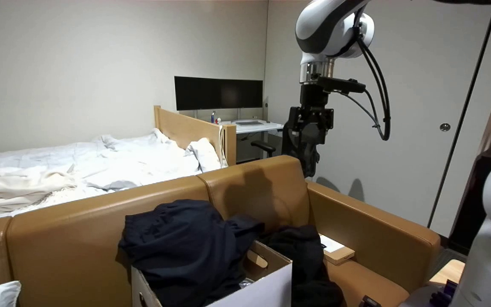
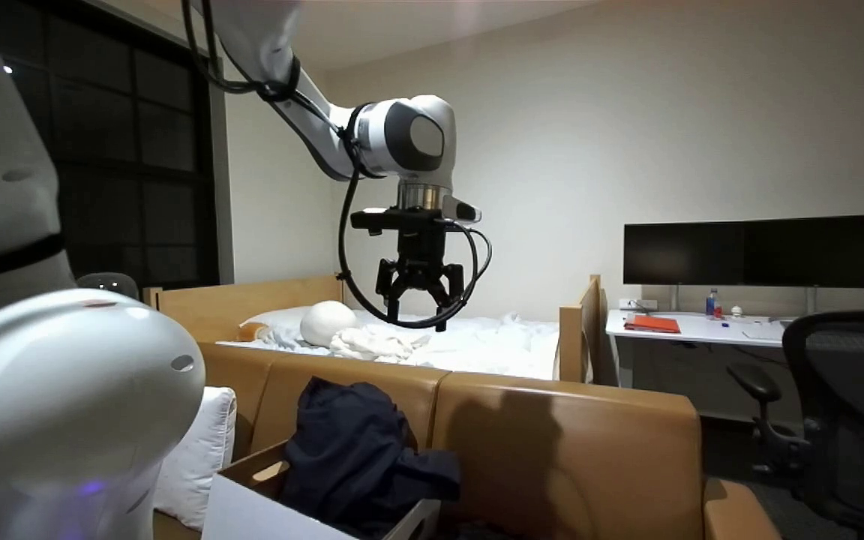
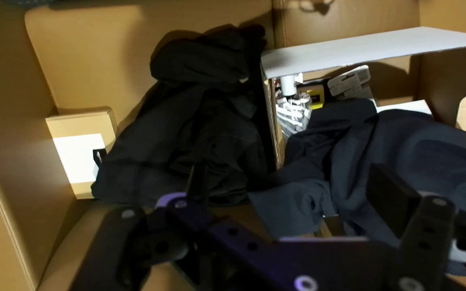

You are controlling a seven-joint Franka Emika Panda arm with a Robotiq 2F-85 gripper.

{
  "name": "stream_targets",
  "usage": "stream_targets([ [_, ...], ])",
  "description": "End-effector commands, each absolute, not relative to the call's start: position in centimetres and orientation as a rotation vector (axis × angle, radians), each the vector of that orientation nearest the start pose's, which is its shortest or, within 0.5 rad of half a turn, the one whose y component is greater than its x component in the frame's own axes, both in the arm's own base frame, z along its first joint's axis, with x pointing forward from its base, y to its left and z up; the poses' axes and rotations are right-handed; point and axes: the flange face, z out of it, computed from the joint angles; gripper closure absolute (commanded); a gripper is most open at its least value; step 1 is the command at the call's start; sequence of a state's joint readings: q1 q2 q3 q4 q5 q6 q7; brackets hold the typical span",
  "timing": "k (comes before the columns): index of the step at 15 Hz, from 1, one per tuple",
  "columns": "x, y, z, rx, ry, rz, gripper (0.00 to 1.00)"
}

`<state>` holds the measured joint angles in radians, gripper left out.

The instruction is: Remove the black jersey and white paper bag out of the box

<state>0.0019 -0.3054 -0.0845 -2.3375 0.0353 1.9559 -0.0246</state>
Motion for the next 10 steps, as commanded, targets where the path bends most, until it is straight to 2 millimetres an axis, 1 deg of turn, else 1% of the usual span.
stream_targets([
  [1,51.5,-1.1,43.3,-3.081,-0.08,0.116,0.0],
  [2,53.1,0.2,42.1,-3.06,-0.17,0.175,0.0],
  [3,54.4,1.6,40.4,-3.045,-0.232,0.222,0.0],
  [5,56.1,4.6,36.2,-3.036,-0.311,0.359,0.0],
  [7,57.6,7.4,31.3,-3.052,-0.362,0.517,0.0],
  [8,58.6,7.8,30.3,-3.067,-0.33,0.516,0.0],
  [9,56.5,7.2,32.3,-3.055,-0.329,0.449,0.0],
  [10,57.3,7.9,30.5,-3.052,-0.341,0.483,0.0],
])
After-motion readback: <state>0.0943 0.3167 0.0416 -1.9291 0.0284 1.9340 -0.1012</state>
